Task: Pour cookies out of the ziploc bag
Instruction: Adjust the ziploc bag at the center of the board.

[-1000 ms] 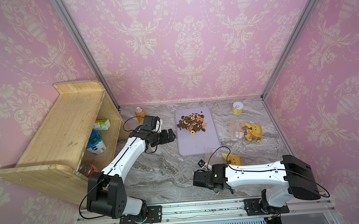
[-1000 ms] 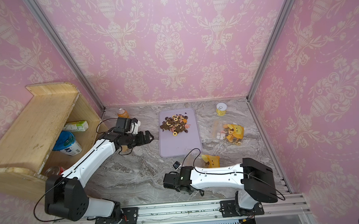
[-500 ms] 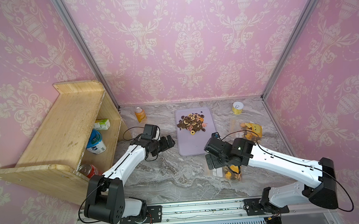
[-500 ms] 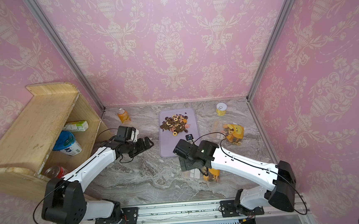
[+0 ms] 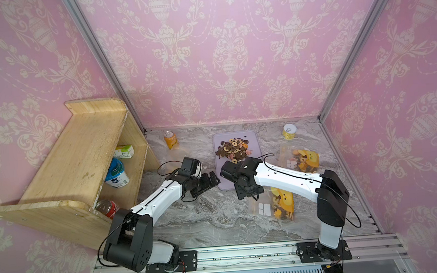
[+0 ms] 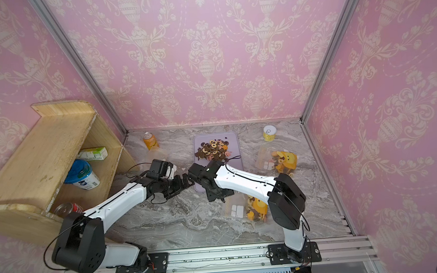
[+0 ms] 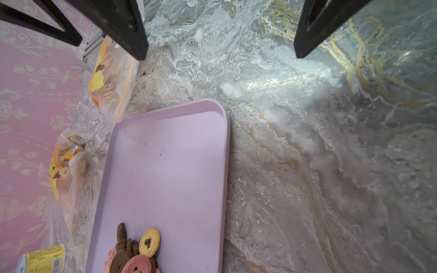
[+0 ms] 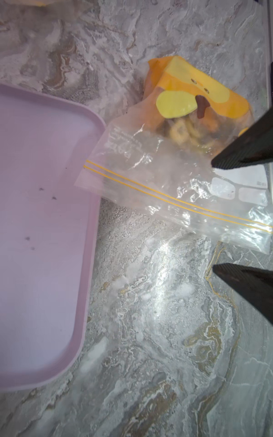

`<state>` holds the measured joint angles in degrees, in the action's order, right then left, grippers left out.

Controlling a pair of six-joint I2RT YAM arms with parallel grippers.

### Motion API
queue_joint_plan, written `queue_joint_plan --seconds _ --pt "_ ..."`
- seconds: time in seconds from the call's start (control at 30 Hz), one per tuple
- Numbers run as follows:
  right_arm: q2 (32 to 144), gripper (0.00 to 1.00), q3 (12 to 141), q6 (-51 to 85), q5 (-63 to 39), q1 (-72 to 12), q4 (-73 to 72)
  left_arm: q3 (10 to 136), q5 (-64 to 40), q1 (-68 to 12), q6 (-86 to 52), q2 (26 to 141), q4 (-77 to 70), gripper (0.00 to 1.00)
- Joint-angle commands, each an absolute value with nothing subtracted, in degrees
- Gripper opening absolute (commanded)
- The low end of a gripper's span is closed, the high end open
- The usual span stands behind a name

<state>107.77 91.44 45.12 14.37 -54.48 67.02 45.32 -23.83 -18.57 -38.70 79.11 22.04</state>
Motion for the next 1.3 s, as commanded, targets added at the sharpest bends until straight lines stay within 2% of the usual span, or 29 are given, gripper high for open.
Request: queue_joint_plan --seconds 0.0,0.3,0.67,0.77,0.93,1.27 --pt "110.4 0.64 95.4 46.4 16.0 -54.7 71.9 44.0 -21.8 -17.8 -38.8 75.7 24.0 0.99" --pt "112.7 0.53 92.4 48.5 16.6 -55.0 71.0 42.4 -20.6 -14.9 -35.3 70.1 27.1 0.99" --pt "114.2 0.52 92.3 47.7 16.4 -54.6 69.9 41.0 -21.4 -14.7 -32.9 70.9 27.4 0.99" --pt "114.7 0.41 91.8 47.5 16.1 -54.2 69.4 41.3 -21.4 -14.7 -32.7 70.5 27.5 0.99" --pt "113.9 0.37 90.1 47.0 15.9 -53.6 68.4 41.0 -21.4 -14.6 -32.6 70.4 27.6 0.99" --pt "114.6 0.38 89.4 46.3 15.0 -53.3 66.9 41.1 -21.7 -14.6 -32.7 70.8 27.3 0.99"
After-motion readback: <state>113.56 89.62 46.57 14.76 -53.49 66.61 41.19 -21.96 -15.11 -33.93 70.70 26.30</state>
